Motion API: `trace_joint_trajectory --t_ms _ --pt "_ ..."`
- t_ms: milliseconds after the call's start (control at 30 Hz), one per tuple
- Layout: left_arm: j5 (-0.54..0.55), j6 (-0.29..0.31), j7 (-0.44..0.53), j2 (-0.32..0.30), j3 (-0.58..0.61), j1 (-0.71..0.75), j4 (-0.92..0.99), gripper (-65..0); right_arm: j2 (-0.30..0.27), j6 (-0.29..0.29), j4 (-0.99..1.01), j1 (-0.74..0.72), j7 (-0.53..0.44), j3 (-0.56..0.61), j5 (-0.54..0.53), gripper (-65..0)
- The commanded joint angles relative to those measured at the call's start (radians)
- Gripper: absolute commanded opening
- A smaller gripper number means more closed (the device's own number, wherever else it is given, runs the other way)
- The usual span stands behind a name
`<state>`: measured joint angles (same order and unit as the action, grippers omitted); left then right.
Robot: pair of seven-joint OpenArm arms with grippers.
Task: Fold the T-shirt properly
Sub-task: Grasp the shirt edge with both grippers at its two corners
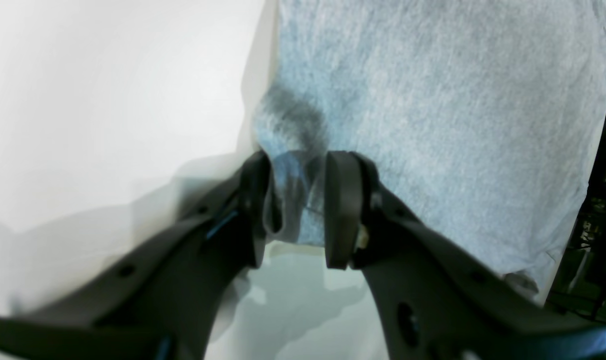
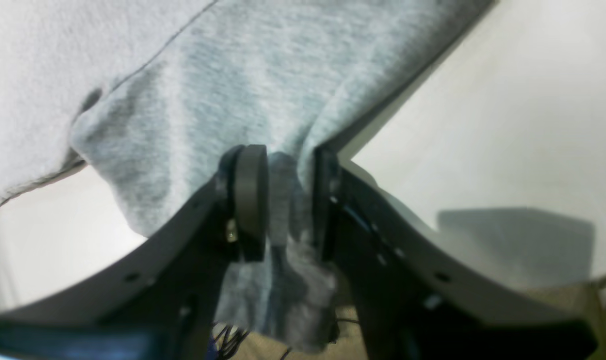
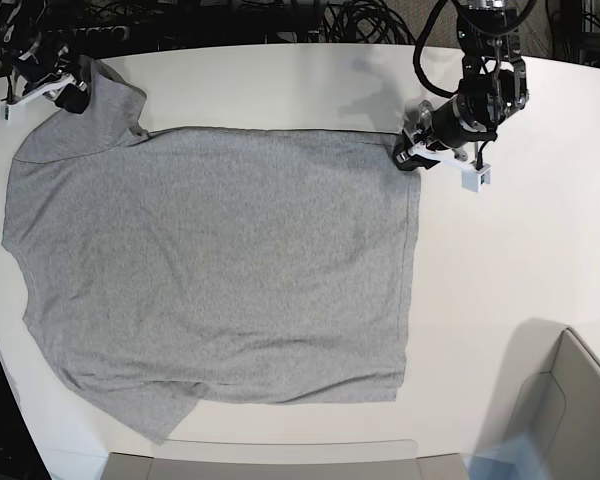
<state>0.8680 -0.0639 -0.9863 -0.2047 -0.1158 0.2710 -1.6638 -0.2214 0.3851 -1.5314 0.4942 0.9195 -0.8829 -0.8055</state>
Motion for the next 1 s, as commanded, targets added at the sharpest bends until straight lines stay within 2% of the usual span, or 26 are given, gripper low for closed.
trace_joint_trajectory --t_ms 0,100,300,400,500,567,867,967 --pt "-0.020 -0.021 -0.026 -0.003 0.000 0.006 -0.002 -46.4 -0.013 -0.002 -0.011 -0.009 0.000 -0.003 0.028 -49.4" --pt "-0.020 -0.021 -0.026 0.000 0.000 0.006 -0.002 -46.5 -0.011 -0.002 -0.011 -0.032 0.000 -0.003 0.070 -49.4" --pt "-0.022 -0.021 0.002 0.023 0.001 0.006 0.000 -47.6 -0.011 -0.002 -0.011 -0.035 0.000 -0.003 0.073 -49.5" --pt "-0.022 -0.021 0.002 0.024 0.001 0.006 0.000 -54.2 -0.011 -0.002 -0.011 -0.029 0.000 -0.002 0.074 -51.9" --pt "-0.022 -0.021 0.002 0.024 0.001 0.007 0.000 -65.0 -0.011 -0.002 -0.011 -0.029 0.000 -0.002 0.074 -61.1" --pt "-0.022 -0.021 0.000 0.024 0.001 0.007 0.000 -65.0 -0.011 -0.002 -0.011 -0.029 0.000 -0.002 0.074 -65.0" --pt "-0.017 -0.021 0.000 0.021 -0.017 0.015 -0.009 -65.0 -0.009 -0.002 -0.060 0.018 0.000 -0.011 0.071 -65.0" --pt "-0.016 -0.021 0.000 0.024 -0.066 0.049 -0.028 -65.0 -0.005 -0.002 -0.108 0.037 0.000 -0.012 0.070 -65.0"
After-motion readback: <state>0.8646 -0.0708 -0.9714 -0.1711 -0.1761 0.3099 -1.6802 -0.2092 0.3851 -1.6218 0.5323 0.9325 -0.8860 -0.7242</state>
